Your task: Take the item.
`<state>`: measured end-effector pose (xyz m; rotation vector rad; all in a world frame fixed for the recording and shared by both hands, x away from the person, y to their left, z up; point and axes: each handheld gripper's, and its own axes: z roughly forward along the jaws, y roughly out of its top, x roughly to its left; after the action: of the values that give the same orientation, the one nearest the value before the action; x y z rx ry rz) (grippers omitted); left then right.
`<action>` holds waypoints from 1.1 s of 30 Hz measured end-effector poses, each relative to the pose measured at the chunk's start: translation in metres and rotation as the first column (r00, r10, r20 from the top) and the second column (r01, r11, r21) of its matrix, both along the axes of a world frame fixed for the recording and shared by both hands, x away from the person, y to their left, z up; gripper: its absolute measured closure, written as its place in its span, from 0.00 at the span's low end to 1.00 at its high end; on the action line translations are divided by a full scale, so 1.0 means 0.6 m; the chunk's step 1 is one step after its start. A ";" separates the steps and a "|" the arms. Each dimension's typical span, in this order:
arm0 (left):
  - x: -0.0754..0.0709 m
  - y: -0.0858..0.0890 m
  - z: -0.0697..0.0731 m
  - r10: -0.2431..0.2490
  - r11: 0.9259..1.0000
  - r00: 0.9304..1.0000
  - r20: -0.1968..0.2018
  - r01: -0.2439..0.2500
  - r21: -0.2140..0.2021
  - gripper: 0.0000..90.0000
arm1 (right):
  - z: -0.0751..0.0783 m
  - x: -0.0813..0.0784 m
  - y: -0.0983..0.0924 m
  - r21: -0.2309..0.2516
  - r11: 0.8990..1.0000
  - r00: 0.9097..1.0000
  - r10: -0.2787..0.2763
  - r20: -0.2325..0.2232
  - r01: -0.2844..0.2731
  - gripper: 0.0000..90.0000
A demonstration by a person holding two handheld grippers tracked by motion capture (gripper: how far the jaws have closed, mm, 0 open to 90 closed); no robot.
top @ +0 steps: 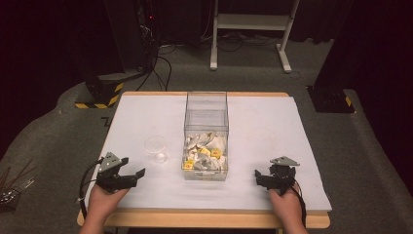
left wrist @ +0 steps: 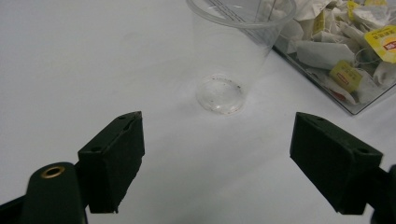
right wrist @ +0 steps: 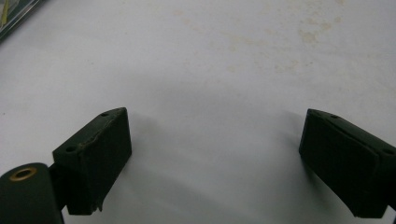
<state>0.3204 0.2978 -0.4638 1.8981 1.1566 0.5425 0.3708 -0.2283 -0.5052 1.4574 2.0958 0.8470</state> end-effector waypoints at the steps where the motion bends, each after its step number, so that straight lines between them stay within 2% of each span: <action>1: 0.000 -0.001 0.001 -0.002 1.000 1.000 0.005 0.002 0.003 0.20 | 0.000 0.000 0.000 -0.001 1.000 1.000 0.002 0.001 -0.002 0.10; 7: 0.000 -0.008 0.008 -0.012 1.000 1.000 0.015 0.012 0.015 0.21 | 0.000 0.000 0.000 0.000 1.000 1.000 0.002 0.001 -0.002 0.10; 8: -0.001 -0.011 0.010 -0.013 1.000 1.000 0.015 0.013 0.000 0.21 | 0.000 0.000 0.000 -0.001 1.000 1.000 0.002 0.001 -0.002 0.10; 13: -0.003 -0.018 0.015 -0.025 1.000 0.999 0.024 0.025 0.003 0.22 | 0.000 0.000 0.000 -0.003 1.000 1.000 0.003 0.003 -0.003 0.10; 14: -0.004 -0.020 0.016 -0.029 0.999 0.999 0.020 0.029 -0.018 0.22 | 0.000 0.000 0.000 -0.003 1.000 1.000 0.002 0.002 -0.002 0.10; 16: -0.005 -0.025 0.017 -0.031 0.999 0.999 0.016 0.031 -0.021 0.22 | 0.000 0.000 0.000 -0.003 1.000 1.000 0.002 0.002 -0.002 0.10; 21: -0.007 -0.034 0.019 -0.035 0.999 0.999 0.007 0.035 -0.009 0.22 | 0.000 0.000 0.000 -0.003 1.000 1.000 0.002 0.002 -0.002 0.10; 26: -0.008 -0.039 0.022 -0.031 0.999 0.999 0.010 0.031 -0.022 0.22 | 0.000 0.000 0.000 -0.003 1.000 1.000 0.002 0.002 -0.002 0.10; 29: -0.005 -0.044 0.023 -0.039 0.999 0.999 0.010 0.039 -0.023 0.22 | 0.000 0.000 0.000 -0.003 1.000 1.000 0.002 0.002 -0.002 0.10; 30: -0.003 -0.049 0.026 -0.056 0.998 0.998 0.010 0.056 -0.002 0.22 | 0.000 0.000 0.000 -0.003 1.000 1.000 0.004 0.003 -0.004 0.10; 33: -0.003 -0.053 0.032 -0.057 0.998 0.998 0.015 0.057 -0.012 0.21 | 0.000 0.000 0.000 -0.003 1.000 1.000 0.003 0.003 -0.003 0.10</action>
<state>0.3188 0.2657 -0.4445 1.9075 1.0909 0.5158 0.3708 -0.2284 -0.5052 1.4509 2.0971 0.8458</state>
